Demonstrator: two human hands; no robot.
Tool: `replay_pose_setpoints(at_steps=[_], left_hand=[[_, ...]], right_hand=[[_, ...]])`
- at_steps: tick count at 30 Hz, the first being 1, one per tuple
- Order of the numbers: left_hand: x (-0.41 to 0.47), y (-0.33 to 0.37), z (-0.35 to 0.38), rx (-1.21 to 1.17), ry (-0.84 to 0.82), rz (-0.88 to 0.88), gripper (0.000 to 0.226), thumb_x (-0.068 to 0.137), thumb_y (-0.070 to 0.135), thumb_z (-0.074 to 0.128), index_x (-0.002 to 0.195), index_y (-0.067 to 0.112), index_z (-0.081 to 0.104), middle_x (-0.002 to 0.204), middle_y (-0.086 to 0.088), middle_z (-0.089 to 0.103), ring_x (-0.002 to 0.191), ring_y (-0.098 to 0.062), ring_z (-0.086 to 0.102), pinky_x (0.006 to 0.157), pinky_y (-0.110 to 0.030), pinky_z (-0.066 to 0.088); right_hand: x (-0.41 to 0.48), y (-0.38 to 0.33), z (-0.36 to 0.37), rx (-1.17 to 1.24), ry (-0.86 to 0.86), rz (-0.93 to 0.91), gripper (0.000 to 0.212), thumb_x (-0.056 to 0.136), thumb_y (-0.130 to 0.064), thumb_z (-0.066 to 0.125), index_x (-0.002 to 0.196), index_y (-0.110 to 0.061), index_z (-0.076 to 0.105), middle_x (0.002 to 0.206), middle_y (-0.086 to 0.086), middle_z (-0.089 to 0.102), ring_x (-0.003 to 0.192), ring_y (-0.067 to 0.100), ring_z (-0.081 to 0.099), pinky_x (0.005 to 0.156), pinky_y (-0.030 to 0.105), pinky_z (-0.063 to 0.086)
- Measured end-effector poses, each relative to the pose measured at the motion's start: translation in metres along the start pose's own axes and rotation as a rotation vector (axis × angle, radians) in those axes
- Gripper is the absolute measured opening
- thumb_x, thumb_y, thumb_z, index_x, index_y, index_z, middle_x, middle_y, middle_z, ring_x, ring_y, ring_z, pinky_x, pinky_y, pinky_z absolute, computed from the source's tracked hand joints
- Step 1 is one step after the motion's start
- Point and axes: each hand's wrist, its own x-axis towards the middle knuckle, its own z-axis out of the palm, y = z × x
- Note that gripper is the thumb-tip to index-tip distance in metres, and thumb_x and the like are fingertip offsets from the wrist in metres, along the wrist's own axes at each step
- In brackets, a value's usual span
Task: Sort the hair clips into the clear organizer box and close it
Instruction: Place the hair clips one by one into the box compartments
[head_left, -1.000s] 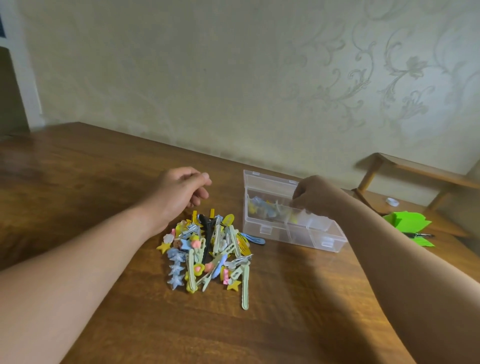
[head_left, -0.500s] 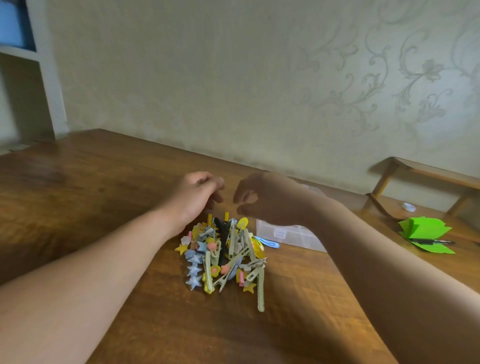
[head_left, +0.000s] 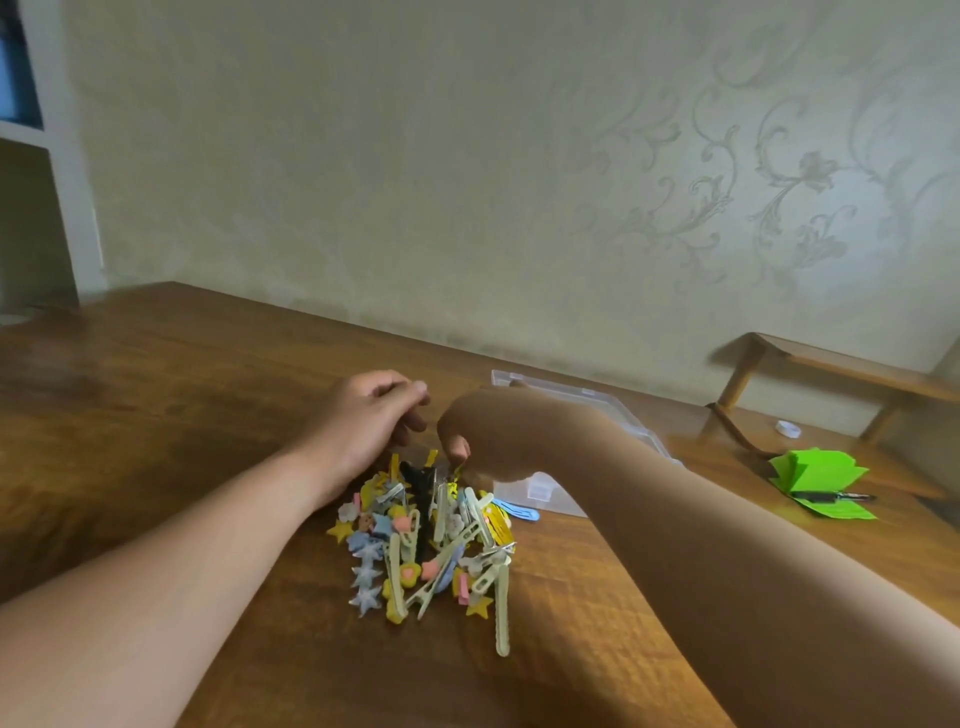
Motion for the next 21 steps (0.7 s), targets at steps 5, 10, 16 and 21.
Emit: replay_pose_setpoints(at_steps=[5, 10, 16, 21], left_hand=[[-0.001, 0.001, 0.003, -0.021, 0.020, -0.012, 0.026, 0.106, 0.030, 0.061, 0.100, 0.013, 0.078, 0.081, -0.006, 0.077, 0.073, -0.020, 0.065, 0.075, -0.039, 0.051], [-0.003, 0.001, 0.003, -0.037, 0.015, -0.020, 0.026, 0.106, 0.028, 0.062, 0.098, 0.009, 0.077, 0.080, -0.007, 0.075, 0.075, -0.022, 0.063, 0.077, -0.042, 0.050], [-0.006, 0.001, 0.003, 0.082, -0.010, 0.019, 0.024, 0.107, 0.027, 0.060, 0.099, 0.016, 0.079, 0.086, -0.008, 0.076, 0.072, -0.016, 0.064, 0.067, -0.028, 0.048], [-0.004, 0.000, 0.005, 0.101, 0.000, 0.029, 0.023, 0.107, 0.023, 0.059, 0.100, 0.013, 0.079, 0.084, -0.008, 0.076, 0.071, -0.018, 0.063, 0.067, -0.029, 0.047]], right_hand=[[0.000, 0.009, 0.001, 0.193, 0.203, 0.004, 0.016, 0.097, -0.027, 0.072, 0.113, -0.026, 0.075, 0.116, -0.005, 0.071, 0.108, 0.019, 0.063, 0.094, 0.037, 0.050], [-0.010, 0.033, 0.014, 0.591, 0.470, 0.078, 0.011, 0.094, -0.023, 0.078, 0.104, -0.020, 0.077, 0.090, -0.010, 0.067, 0.084, 0.011, 0.064, 0.075, 0.027, 0.049], [-0.040, 0.081, 0.049, 0.989, 0.811, 0.320, 0.011, 0.094, -0.021, 0.075, 0.101, -0.029, 0.071, 0.082, -0.005, 0.077, 0.061, 0.004, 0.062, 0.056, 0.022, 0.044], [-0.061, 0.110, 0.070, 1.012, 0.869, 0.486, 0.005, 0.097, -0.028, 0.072, 0.102, -0.028, 0.071, 0.085, -0.007, 0.077, 0.060, 0.007, 0.058, 0.055, 0.026, 0.042]])
